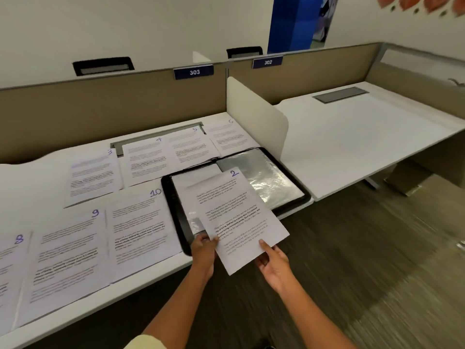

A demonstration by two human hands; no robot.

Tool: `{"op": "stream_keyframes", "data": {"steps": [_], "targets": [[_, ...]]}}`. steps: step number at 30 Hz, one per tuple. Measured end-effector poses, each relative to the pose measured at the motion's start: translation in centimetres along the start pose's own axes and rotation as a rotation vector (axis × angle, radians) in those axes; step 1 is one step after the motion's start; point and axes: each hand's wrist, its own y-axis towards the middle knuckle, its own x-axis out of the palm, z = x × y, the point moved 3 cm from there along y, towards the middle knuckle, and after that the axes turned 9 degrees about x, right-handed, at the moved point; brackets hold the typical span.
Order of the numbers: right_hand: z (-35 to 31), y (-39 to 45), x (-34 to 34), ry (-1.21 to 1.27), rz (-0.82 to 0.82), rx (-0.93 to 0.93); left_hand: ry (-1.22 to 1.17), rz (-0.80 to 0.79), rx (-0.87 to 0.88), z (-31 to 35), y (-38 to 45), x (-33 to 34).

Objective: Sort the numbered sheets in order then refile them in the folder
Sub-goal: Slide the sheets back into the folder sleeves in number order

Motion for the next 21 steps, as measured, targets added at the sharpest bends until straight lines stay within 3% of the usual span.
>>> {"op": "stream_keyframes", "data": {"steps": [10,14,17,21], "targets": [[-10.8,3.2,-7.1,-0.194,0.064,-0.006,0.116,-0.156,-0.019,-3.1,-0.1,12.4],[-12.8,4.1,-9.7,-0.22,0.122,-0.035,0.28,-0.301,-0.023,-3.8,0.1,15.1],[-13.4,4.2,-11.5,-0.212,0.17,-0.068,0.508,-0.332,0.071,-3.4,0.9,16.2],[-13.9,4.2,-14.3,-0.171,0.225,-0.069,0.826,-0.205,0.335,-1.4,3.5,17.0]]}}
